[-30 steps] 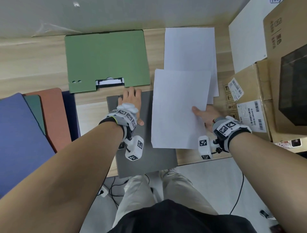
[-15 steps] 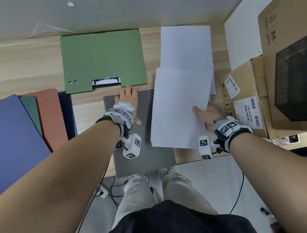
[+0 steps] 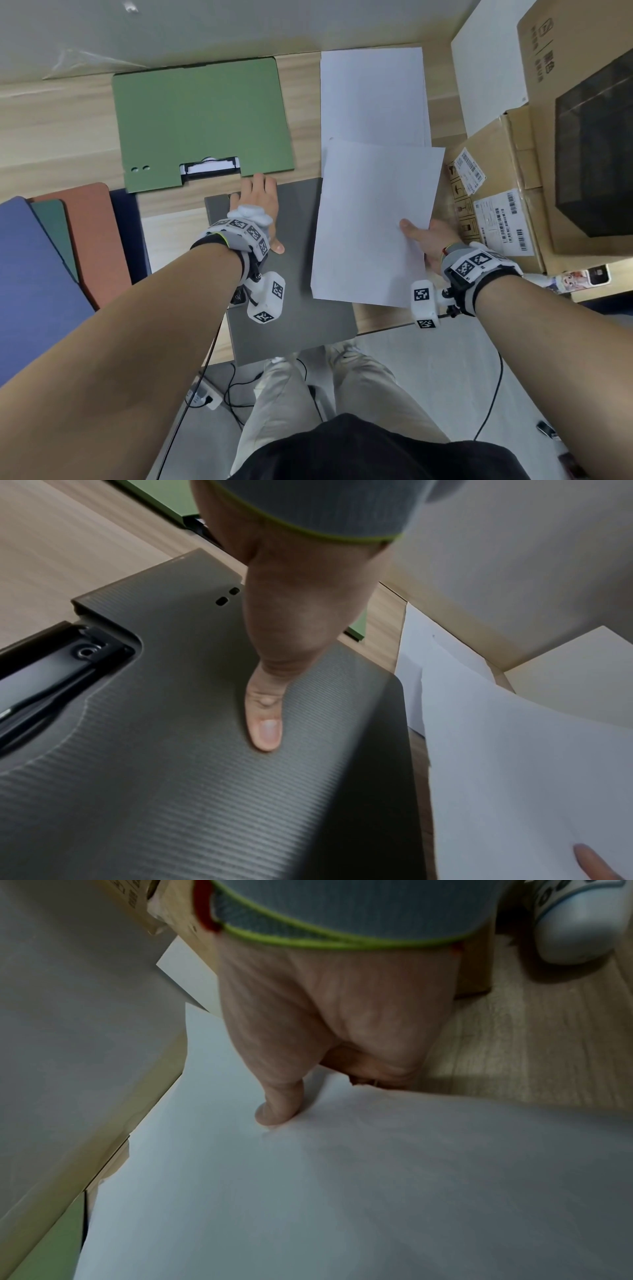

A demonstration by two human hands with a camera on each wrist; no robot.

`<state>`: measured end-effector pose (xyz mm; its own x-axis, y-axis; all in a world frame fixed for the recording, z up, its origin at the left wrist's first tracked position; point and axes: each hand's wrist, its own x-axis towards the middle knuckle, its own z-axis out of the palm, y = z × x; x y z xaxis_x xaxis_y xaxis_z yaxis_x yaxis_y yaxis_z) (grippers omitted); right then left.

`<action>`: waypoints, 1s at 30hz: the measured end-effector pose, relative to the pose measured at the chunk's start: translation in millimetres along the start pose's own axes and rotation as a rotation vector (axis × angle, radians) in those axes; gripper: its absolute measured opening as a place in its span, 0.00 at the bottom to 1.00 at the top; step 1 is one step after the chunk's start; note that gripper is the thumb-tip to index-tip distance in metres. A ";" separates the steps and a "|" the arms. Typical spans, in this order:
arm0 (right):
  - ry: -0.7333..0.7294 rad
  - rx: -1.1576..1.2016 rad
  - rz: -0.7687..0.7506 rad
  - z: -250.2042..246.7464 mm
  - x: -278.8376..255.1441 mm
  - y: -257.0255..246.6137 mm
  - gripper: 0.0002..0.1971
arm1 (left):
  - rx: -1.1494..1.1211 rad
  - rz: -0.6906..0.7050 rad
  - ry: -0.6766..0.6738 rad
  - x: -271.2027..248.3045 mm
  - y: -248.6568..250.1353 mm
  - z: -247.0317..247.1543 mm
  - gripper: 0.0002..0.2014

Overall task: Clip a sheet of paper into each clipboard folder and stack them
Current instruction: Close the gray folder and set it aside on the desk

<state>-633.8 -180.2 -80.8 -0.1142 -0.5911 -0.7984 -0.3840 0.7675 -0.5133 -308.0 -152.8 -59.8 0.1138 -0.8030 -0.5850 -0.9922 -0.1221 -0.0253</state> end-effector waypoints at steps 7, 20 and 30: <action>0.010 0.030 -0.001 1.9 0.4 0.6 0.15 | 0.045 0.012 0.045 -2.1 0.9 2.3 0.60; 0.008 0.041 -0.006 3.6 2.6 1.2 0.19 | 0.080 -0.002 0.044 -0.6 3.5 1.1 0.59; 0.008 0.037 0.019 3.0 2.3 -0.7 0.22 | 0.111 -0.001 0.053 3.3 4.6 3.7 0.57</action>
<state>-631.0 -181.3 -83.2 -0.1283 -0.5783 -0.8057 -0.3472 0.7872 -0.5097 -312.3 -153.9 -64.8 0.1139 -0.8331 -0.5413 -0.9913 -0.0594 -0.1172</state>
